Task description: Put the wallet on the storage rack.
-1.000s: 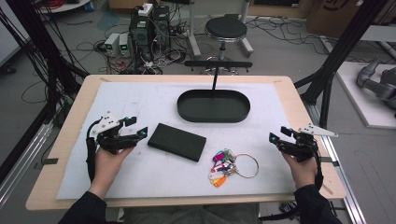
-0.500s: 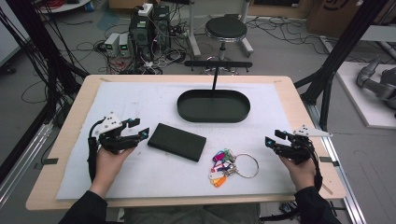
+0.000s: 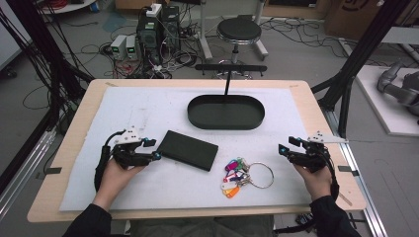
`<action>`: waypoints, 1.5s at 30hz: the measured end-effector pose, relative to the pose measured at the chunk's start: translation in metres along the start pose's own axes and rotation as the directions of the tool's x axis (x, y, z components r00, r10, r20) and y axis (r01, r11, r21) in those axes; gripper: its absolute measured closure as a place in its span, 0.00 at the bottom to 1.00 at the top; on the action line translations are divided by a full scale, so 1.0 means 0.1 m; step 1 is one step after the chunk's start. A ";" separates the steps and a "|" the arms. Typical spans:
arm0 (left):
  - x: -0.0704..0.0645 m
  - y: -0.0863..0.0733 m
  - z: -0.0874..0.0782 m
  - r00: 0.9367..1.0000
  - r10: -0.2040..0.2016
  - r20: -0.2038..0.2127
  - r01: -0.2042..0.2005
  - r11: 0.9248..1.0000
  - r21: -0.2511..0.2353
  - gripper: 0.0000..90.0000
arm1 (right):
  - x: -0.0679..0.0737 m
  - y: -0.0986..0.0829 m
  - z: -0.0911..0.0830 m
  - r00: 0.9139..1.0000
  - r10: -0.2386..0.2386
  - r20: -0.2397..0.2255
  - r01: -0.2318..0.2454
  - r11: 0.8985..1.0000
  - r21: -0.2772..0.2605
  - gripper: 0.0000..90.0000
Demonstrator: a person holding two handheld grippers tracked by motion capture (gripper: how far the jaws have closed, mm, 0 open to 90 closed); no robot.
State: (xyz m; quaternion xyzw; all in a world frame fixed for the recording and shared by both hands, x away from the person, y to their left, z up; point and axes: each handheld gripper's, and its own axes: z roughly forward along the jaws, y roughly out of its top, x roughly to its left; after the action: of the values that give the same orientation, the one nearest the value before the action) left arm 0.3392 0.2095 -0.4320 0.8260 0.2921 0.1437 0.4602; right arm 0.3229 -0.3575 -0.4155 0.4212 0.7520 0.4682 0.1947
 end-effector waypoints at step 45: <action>0.09 -0.08 0.19 0.998 -0.057 -0.010 0.058 0.991 0.123 0.75 | 0.40 0.11 0.34 0.987 -0.125 -0.101 0.130 0.990 0.045 0.41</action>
State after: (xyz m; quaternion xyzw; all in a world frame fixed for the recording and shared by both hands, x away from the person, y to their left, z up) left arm 0.3536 0.2057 -0.4494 0.8435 0.3255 0.1148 0.4115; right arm 0.3283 -0.3040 -0.4181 0.3536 0.7978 0.4554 0.1765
